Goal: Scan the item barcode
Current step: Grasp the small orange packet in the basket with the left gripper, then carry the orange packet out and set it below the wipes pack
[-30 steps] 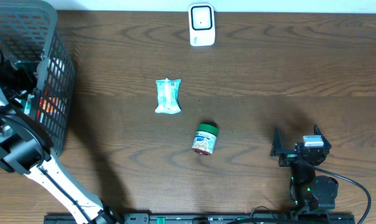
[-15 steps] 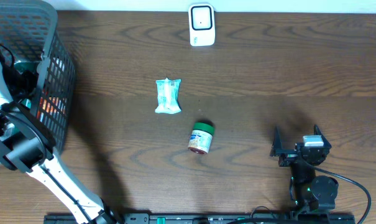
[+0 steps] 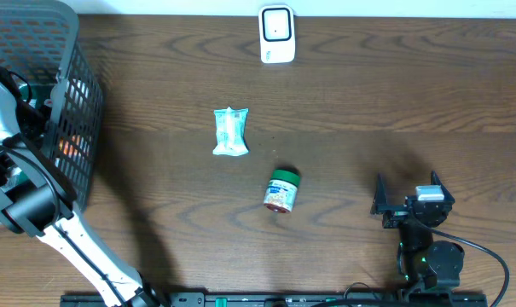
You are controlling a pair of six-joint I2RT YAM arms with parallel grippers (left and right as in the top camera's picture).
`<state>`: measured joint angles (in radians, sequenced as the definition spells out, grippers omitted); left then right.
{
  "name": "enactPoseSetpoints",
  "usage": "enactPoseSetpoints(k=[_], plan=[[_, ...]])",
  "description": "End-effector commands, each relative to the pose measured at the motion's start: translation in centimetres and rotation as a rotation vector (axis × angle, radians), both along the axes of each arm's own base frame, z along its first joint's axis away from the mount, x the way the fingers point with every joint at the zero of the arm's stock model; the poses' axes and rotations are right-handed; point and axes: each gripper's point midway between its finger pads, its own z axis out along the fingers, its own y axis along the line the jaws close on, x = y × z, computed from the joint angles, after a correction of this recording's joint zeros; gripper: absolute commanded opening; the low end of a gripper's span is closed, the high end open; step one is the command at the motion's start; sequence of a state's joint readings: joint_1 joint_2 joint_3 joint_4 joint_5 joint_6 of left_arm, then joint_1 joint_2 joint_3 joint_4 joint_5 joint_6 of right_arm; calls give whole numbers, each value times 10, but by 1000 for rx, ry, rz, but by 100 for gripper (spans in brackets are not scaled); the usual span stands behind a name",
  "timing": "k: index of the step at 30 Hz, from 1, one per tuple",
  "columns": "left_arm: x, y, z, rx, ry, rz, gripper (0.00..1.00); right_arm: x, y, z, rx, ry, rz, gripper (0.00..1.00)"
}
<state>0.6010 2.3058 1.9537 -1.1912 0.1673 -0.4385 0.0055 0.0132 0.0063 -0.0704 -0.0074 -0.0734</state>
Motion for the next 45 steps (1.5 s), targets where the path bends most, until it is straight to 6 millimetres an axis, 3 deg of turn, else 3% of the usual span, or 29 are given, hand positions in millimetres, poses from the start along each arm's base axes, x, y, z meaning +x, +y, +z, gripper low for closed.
enactPoseSetpoints(k=[1, 6, 9, 16, 20, 26, 30, 33, 36, 40, 45], plan=[[2, 2, 4, 11, -9, 11, 40, 0, 2, -2, -10, 6, 8, 99], [6, 5, 26, 44, -58, 11, 36, 0, 2, -2, -10, 6, 8, 99], [10, 9, 51, 90, -105, 12, 36, 0, 2, -2, -10, 6, 8, 99], [-4, 38, 144, 372, -204, 38, 36, 0, 2, -2, -10, 6, 8, 99], [-20, 42, 205, 516, -288, 68, 36, 0, 2, -2, -10, 6, 8, 99], [-42, 18, 282, 616, -446, 76, 36, 0, 2, -2, -10, 6, 8, 99], [-52, -21, 315, 632, -524, 17, 36, 0, 2, -2, -10, 6, 8, 99], [-53, -64, 320, 595, -539, -84, 36, 0, 2, -2, -10, 6, 8, 99], [-49, -109, 310, 532, -510, -217, 36, 0, 2, -2, -10, 6, 8, 99], [-41, -166, 279, 447, -432, -405, 36, 0, 1, -2, -10, 6, 8, 99], [-31, -225, 221, 383, -302, -578, 36, 0, 2, -2, -10, 6, 8, 99]])
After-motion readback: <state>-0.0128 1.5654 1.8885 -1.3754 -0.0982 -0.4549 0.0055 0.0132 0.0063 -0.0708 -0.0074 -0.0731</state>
